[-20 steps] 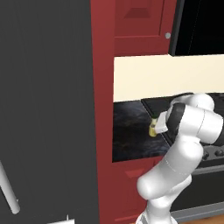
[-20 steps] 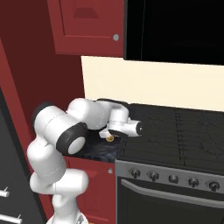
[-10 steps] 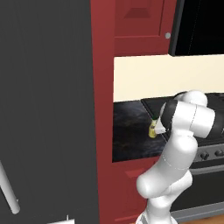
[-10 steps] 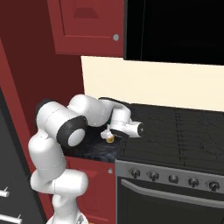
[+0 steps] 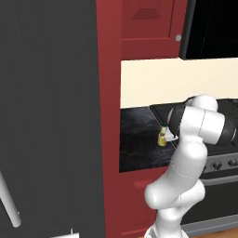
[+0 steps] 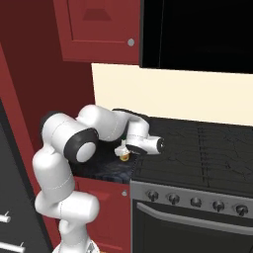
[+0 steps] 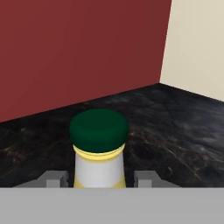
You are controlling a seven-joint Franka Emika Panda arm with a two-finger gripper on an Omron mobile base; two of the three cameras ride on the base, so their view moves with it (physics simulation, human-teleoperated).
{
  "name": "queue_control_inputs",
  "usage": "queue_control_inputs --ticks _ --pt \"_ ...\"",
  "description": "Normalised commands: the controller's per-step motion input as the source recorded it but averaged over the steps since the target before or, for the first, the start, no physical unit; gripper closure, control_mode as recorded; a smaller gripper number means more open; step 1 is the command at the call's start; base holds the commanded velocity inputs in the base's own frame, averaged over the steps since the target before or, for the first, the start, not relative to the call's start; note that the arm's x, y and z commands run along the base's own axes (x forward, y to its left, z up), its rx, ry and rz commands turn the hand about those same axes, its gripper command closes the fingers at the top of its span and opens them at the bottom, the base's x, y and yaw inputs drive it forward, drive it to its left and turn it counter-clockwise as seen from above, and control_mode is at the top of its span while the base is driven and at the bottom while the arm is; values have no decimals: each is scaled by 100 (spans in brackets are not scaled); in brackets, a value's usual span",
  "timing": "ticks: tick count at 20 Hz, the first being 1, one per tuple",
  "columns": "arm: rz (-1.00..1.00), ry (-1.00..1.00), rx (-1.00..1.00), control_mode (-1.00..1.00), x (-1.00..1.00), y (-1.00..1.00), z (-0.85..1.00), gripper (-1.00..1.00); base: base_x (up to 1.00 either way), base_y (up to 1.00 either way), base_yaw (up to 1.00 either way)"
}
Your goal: Take 2 condiments from the cabinet and move them on the counter near the stove.Make sure the condiments are lined up with each other, next to each other.
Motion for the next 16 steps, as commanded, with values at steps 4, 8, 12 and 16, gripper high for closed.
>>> queue_control_inputs --ticks 4,8,12,16 --pt "4 0 0 -100 0 14 -19 -100 0 0 0" --pt "3 0 0 -100 0 2 -9 -100 0 0 0" --pt "2 0 0 -100 0 0 0 -100 0 0 0" --pt "3 0 0 -100 -4 0 0 -100 0 0 0"
